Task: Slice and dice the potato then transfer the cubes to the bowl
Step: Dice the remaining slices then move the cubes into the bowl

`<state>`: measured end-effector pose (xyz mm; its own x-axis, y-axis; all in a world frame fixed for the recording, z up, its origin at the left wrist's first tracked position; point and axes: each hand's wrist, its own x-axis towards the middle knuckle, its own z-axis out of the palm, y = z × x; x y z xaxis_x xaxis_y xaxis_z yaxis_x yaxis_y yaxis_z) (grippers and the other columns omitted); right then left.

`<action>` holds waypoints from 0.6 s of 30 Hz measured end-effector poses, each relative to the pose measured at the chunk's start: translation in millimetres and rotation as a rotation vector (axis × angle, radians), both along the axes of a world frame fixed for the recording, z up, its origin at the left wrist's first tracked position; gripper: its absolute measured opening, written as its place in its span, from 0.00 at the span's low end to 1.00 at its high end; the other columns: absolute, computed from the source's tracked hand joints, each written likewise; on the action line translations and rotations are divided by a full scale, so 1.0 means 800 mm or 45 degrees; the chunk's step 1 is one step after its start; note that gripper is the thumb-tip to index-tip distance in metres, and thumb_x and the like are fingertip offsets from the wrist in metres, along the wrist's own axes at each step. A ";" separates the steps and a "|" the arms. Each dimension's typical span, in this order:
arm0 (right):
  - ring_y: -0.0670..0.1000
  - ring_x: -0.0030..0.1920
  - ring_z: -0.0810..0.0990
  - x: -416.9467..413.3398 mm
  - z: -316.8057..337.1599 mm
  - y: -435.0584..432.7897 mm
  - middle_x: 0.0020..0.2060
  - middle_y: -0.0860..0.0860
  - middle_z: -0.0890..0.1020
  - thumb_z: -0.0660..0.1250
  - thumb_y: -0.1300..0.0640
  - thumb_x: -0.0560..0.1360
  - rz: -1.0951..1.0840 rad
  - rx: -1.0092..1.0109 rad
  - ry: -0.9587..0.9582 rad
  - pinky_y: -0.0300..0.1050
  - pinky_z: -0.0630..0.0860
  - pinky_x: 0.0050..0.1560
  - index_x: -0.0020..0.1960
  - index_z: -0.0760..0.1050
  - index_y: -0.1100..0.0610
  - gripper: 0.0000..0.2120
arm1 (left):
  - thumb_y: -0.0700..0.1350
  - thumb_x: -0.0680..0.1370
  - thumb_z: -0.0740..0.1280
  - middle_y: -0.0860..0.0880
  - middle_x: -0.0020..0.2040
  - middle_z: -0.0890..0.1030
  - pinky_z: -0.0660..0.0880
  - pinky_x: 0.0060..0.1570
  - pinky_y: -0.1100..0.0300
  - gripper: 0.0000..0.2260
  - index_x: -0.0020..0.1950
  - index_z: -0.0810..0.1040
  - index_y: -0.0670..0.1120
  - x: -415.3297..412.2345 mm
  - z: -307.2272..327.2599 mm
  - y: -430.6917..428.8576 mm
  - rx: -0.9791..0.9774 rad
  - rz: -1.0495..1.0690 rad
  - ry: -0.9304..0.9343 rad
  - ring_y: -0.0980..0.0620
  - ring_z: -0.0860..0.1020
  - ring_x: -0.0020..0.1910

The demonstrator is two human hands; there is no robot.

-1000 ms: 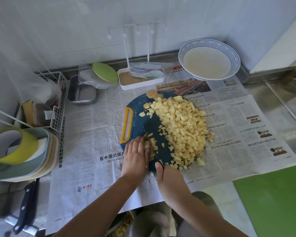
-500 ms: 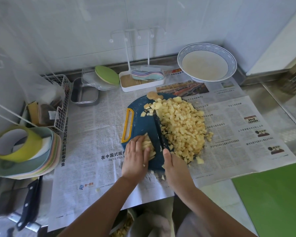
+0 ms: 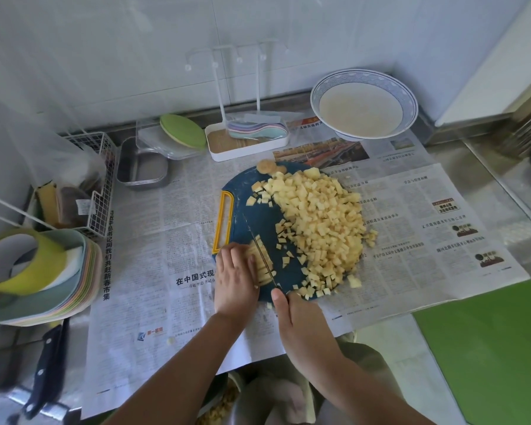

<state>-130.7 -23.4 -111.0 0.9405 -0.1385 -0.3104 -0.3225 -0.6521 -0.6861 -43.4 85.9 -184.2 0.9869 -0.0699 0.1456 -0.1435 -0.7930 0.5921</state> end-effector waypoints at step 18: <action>0.51 0.46 0.79 0.032 -0.027 0.023 0.46 0.52 0.80 0.43 0.42 0.82 -0.030 -0.300 0.107 0.42 0.72 0.43 0.52 0.72 0.56 0.24 | 0.45 0.80 0.53 0.42 0.54 0.74 0.75 0.53 0.45 0.10 0.54 0.69 0.41 0.004 -0.011 -0.002 0.075 0.007 -0.107 0.42 0.71 0.54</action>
<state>-105.1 -4.7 -132.2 0.9081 -0.2382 -0.3443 -0.3895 -0.7823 -0.4862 -40.6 84.5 -192.8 0.9717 -0.0752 0.2237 -0.1862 -0.8269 0.5306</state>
